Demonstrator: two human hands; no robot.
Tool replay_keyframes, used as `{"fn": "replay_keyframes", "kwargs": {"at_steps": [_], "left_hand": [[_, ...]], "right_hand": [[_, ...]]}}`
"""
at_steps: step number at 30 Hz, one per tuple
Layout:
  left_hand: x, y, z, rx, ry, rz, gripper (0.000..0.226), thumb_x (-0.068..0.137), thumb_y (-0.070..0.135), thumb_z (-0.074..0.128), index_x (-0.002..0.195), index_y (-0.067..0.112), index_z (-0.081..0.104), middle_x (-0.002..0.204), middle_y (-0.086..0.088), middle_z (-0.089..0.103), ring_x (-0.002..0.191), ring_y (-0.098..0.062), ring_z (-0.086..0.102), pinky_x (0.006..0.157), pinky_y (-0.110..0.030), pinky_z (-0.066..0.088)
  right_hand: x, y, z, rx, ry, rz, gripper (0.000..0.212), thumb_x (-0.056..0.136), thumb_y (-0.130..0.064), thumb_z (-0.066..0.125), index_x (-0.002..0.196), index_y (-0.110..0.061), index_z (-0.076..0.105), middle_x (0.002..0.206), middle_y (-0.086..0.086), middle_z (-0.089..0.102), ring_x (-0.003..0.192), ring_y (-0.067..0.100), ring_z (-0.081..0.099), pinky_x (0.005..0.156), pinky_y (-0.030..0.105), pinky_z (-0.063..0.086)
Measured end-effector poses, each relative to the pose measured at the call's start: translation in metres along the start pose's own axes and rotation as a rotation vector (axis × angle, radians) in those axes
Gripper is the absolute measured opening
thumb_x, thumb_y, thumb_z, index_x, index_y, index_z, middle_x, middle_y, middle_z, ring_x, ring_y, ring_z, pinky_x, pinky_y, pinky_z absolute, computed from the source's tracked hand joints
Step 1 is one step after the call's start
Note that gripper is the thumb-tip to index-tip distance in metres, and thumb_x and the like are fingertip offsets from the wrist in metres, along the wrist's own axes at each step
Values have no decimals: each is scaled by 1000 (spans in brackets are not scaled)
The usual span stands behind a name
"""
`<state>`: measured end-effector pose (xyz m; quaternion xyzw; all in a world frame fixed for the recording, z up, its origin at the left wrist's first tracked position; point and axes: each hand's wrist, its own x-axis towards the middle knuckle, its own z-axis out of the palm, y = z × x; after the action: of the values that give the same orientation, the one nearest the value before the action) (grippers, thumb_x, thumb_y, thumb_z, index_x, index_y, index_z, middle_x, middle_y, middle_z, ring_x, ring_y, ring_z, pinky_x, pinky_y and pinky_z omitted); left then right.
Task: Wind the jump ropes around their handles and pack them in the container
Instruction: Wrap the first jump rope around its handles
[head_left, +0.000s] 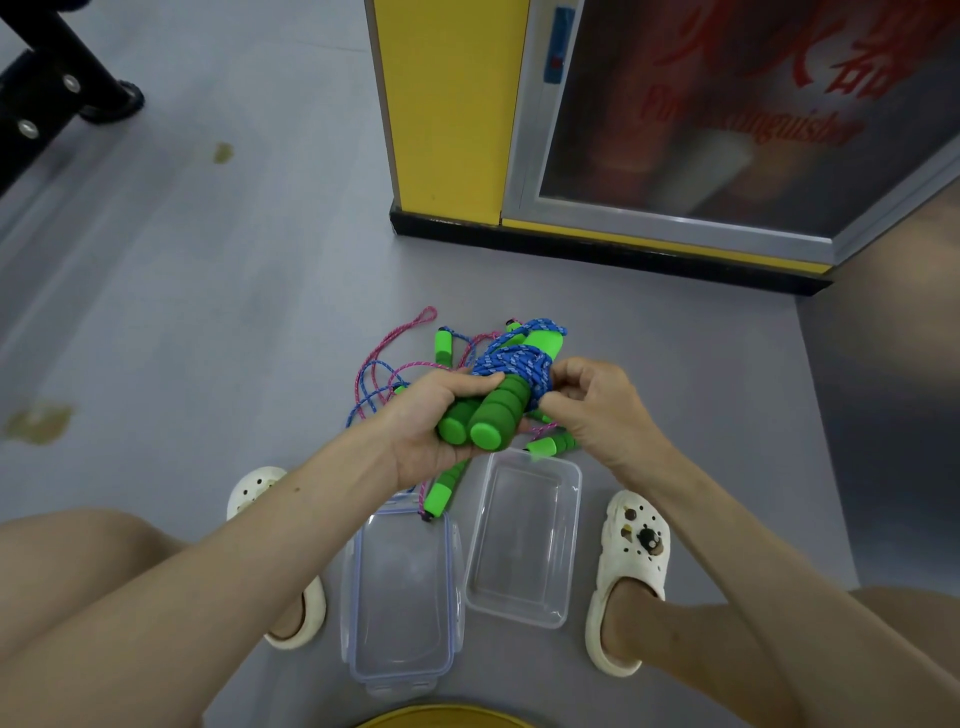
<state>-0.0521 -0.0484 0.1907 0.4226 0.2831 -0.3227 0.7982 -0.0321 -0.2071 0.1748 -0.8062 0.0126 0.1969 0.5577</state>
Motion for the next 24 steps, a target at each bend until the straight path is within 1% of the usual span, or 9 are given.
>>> {"fn": "replay_keyframes", "kwargs": {"at_steps": [3,5,7,9,11,14,17,20,24], "left_hand": [[-4,6,0,0,-56,-37,32,76,12,60,104,-3,61,83,-16,71,67,-24,70,62,-30,58],[-5,7,2,-9,-62,-24,28,80,12,58,104,-3,61,82,-17,70,64,-24,70,58,-28,58],[-4,7,4,-15,-42,-11,20,90,12,53,102,-3,60,80,-17,69,62,-22,70,55,-26,57],[-1,7,4,3,-8,-1,19,93,12,52,102,-3,60,81,-16,69,62,-21,69,56,-27,57],[0,7,4,19,16,7,17,94,11,52,101,-2,60,79,-15,70,61,-21,69,58,-28,57],[0,8,6,68,41,12,14,94,10,53,98,-1,61,72,-12,71,58,-19,69,56,-28,57],[1,4,9,116,72,8,11,94,7,53,95,0,61,65,-10,70,52,-17,67,48,-25,56],[2,2,7,147,100,-27,10,94,7,53,96,1,61,65,-9,70,52,-16,66,48,-25,56],[4,2,5,233,111,-39,16,93,7,54,106,2,61,73,-10,71,58,-18,68,50,-26,57]], "right_hand": [[-2,-4,-6,39,15,-75,23,68,-5,60,84,12,57,71,12,49,68,21,42,64,34,35],[-2,-5,-10,10,-6,-115,7,76,5,61,83,6,60,70,15,51,67,22,43,63,34,37],[-1,-4,-12,-64,31,-140,13,78,4,63,85,-6,60,72,11,53,66,20,46,62,30,40],[0,0,-12,-152,115,-155,27,77,-3,69,95,-16,54,79,0,52,66,10,46,61,21,41],[-1,1,-13,-283,204,-257,38,74,-6,73,100,-18,48,86,-4,47,68,4,42,61,16,38],[-7,3,-10,-671,217,-605,25,76,0,69,94,-10,56,91,1,51,70,10,49,57,25,45],[-6,11,-4,-1013,234,-824,19,68,6,68,80,-6,60,79,7,58,66,25,55,50,31,44],[-6,16,-3,-1101,233,-923,10,75,0,61,70,-7,57,69,7,55,58,25,52,49,30,38],[-8,20,3,-1064,200,-899,29,53,11,78,65,-5,58,64,8,55,53,24,51,44,31,45]]}}
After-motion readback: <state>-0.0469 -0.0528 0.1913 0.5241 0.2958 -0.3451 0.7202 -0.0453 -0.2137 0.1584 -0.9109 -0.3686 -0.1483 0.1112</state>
